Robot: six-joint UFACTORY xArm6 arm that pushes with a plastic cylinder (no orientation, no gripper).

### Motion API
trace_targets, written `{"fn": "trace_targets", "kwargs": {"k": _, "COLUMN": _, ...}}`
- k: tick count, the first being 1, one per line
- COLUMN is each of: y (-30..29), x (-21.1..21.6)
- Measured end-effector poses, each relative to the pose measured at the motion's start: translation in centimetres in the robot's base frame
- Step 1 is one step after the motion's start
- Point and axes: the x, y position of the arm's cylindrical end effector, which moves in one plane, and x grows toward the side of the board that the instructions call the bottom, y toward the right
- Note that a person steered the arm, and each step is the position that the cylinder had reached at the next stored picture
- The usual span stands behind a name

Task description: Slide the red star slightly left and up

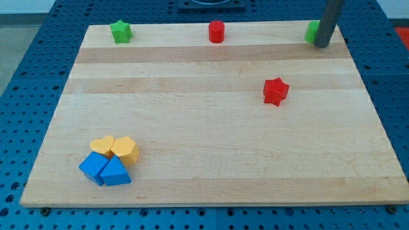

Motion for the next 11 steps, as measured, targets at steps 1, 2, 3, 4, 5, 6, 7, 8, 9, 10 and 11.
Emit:
{"fn": "trace_targets", "kwargs": {"k": 1, "y": 0.0, "x": -0.8}}
{"fn": "trace_targets", "kwargs": {"k": 2, "y": -0.2, "x": 0.0}}
{"fn": "trace_targets", "kwargs": {"k": 3, "y": -0.2, "x": 3.6}}
{"fn": "trace_targets", "kwargs": {"k": 4, "y": -1.3, "x": 7.2}}
{"fn": "trace_targets", "kwargs": {"k": 5, "y": -4.2, "x": 10.9}}
{"fn": "trace_targets", "kwargs": {"k": 6, "y": -7.0, "x": 14.7}}
{"fn": "trace_targets", "kwargs": {"k": 7, "y": -10.3, "x": 17.3}}
{"fn": "trace_targets", "kwargs": {"k": 8, "y": -12.8, "x": 17.1}}
{"fn": "trace_targets", "kwargs": {"k": 9, "y": -13.8, "x": 15.5}}
{"fn": "trace_targets", "kwargs": {"k": 10, "y": -13.5, "x": 14.4}}
{"fn": "trace_targets", "kwargs": {"k": 11, "y": -11.8, "x": 13.6}}
